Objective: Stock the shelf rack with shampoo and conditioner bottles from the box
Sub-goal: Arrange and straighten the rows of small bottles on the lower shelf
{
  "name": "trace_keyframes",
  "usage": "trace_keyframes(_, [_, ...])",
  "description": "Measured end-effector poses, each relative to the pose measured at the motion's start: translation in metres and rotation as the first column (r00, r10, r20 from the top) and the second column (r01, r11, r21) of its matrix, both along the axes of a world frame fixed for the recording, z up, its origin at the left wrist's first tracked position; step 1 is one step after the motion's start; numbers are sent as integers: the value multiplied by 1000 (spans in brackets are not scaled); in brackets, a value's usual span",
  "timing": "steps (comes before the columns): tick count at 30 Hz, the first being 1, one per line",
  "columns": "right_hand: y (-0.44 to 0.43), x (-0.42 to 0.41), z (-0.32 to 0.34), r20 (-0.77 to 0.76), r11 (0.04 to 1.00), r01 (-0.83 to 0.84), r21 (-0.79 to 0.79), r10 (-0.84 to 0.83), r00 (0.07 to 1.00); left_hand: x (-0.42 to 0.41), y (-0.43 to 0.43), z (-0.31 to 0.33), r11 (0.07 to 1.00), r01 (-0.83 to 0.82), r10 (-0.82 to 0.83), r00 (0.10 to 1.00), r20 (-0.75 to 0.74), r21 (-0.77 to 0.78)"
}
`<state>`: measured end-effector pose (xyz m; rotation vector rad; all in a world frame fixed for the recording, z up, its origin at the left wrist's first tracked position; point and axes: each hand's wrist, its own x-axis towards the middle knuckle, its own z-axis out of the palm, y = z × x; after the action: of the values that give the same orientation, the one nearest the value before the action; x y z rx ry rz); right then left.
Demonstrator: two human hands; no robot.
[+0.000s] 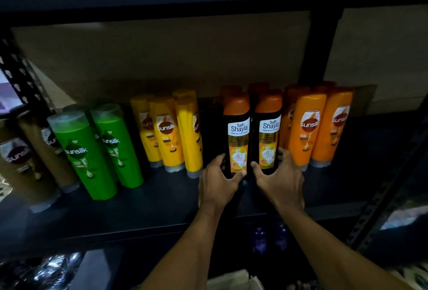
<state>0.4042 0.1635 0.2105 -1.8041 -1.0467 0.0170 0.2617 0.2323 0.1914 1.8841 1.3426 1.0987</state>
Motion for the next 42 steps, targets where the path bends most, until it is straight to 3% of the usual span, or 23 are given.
trace_keyframes(42, [2, 3, -4, 14, 1000, 4, 10, -5, 1000, 1, -2, 3, 999, -8, 8, 1000, 14, -37])
